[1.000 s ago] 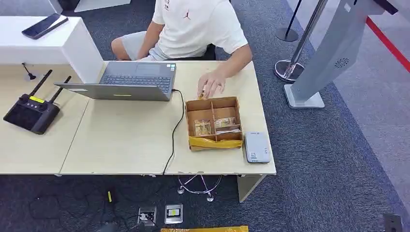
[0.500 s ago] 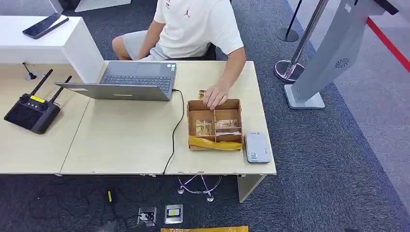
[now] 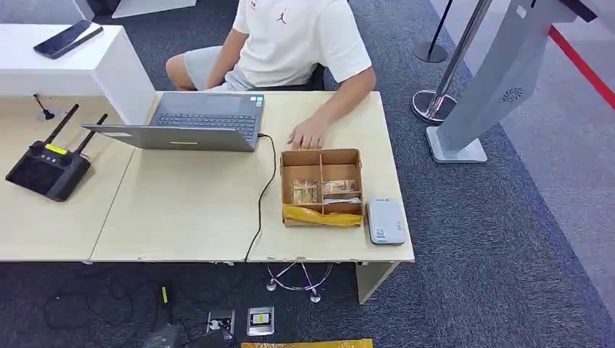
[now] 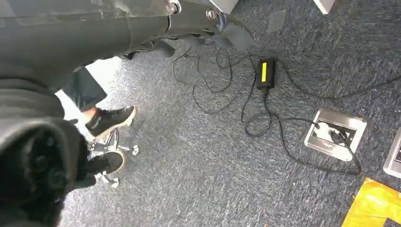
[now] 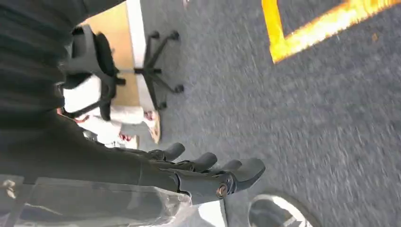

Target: Pass the card to the sensor for recognition and then transmit it.

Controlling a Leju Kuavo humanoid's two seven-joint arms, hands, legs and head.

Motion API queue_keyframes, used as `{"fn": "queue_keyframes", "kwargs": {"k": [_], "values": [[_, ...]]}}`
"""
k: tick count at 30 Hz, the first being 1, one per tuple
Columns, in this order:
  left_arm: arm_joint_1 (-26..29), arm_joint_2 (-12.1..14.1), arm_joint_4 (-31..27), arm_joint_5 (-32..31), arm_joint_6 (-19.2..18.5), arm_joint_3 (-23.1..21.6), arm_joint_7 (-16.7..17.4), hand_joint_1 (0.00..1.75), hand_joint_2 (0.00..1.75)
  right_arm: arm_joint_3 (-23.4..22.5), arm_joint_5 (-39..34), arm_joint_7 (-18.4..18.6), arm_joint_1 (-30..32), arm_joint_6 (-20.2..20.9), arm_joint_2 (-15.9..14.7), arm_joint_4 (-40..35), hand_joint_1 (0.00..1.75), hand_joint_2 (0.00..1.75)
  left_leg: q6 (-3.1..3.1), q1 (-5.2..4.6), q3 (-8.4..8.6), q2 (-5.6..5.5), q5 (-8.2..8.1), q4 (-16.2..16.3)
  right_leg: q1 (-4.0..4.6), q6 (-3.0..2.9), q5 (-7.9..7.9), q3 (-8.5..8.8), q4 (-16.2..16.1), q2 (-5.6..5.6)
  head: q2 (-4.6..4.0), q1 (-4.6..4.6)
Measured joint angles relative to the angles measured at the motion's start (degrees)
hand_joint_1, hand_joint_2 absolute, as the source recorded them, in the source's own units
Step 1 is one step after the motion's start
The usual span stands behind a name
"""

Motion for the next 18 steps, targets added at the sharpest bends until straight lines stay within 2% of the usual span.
{"fn": "queue_keyframes", "kwargs": {"k": [8, 18], "values": [[-0.5, 0.0, 0.0, 0.0, -1.1, -1.7, -0.2, 0.0, 0.0, -0.7, -0.1, 0.2, 0.1, 3.5, 0.6, 0.0, 0.0, 1.75, 0.0, -0.01, 0.0, 0.0, 0.0, 0.0, -0.01, 0.0, 0.0, 0.0, 0.0, 0.0, 0.0, 0.0], [-3.6, 0.8, 0.0, -0.1, -1.9, -3.2, -1.6, 0.0, 0.0, -2.0, 0.0, -0.6, 0.1, 1.6, 1.7, 0.0, 0.0, 1.75, 0.0, 0.01, 0.01, 0.0, 0.03, 0.0, 0.01, 0.0, 0.0, 0.02, 0.0, -0.01, 0.0, 0.0]]}}
